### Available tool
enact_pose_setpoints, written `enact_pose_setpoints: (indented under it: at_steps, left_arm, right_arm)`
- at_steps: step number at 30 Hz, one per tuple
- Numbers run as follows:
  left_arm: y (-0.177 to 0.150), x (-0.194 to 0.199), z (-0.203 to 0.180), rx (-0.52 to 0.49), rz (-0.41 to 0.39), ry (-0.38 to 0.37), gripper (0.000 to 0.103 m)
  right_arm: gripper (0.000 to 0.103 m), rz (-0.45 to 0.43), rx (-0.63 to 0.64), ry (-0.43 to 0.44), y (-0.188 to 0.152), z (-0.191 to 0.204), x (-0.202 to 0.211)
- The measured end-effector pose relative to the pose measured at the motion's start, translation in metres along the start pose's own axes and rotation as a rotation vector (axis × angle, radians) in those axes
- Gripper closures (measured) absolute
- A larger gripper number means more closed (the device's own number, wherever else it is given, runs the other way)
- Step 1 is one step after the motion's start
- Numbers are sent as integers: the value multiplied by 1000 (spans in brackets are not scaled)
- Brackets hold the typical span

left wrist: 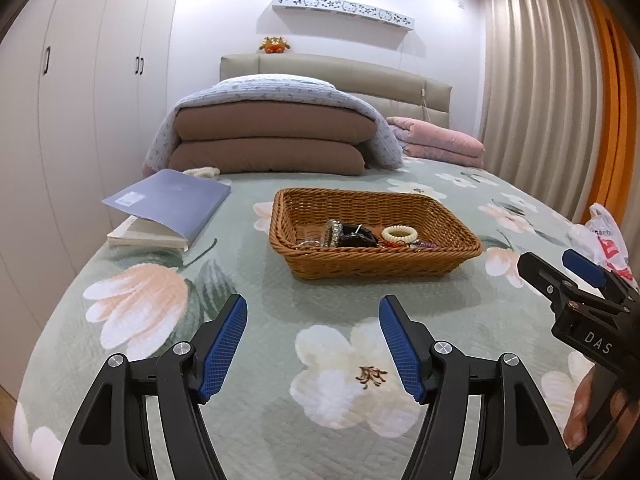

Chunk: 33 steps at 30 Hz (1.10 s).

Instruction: Organize jewelry

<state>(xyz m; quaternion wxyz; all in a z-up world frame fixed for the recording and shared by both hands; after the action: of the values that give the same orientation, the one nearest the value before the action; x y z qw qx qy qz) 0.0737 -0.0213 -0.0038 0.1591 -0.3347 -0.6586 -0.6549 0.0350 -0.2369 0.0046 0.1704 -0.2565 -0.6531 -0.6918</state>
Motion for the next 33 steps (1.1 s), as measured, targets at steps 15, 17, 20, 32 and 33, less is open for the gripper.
enact_pose_setpoints:
  at_steps: [15, 17, 20, 32, 33]
  left_arm:
    - [0, 0, 1, 0, -9, 40, 33]
    - [0, 0, 1, 0, -8, 41, 33]
    - [0, -1, 1, 1, -5, 43, 33]
    - [-2, -5, 4, 11, 11, 67, 33]
    - [-2, -6, 4, 12, 12, 68, 33]
  right_arm:
    - [8, -32, 13, -22, -1, 2, 3]
    - [8, -32, 11, -22, -1, 2, 4]
    - [8, -30, 6, -20, -2, 2, 3]
    - [8, -21, 0, -21, -3, 2, 2]
    - [8, -20, 0, -21, -4, 3, 1]
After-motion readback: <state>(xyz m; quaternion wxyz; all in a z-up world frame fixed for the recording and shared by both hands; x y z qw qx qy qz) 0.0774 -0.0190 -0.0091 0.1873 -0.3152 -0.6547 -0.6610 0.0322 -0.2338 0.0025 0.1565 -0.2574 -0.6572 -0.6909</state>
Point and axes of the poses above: each gripper's, at about its wrist camera, not at the fingertips, and x roughly against the way its jaws point, z to its left, y to its top, the point moved 7 cm from there along -x, roughly the way its jaws point, and after that the axes turned 11 degrees about z, right-handed, at the moved point
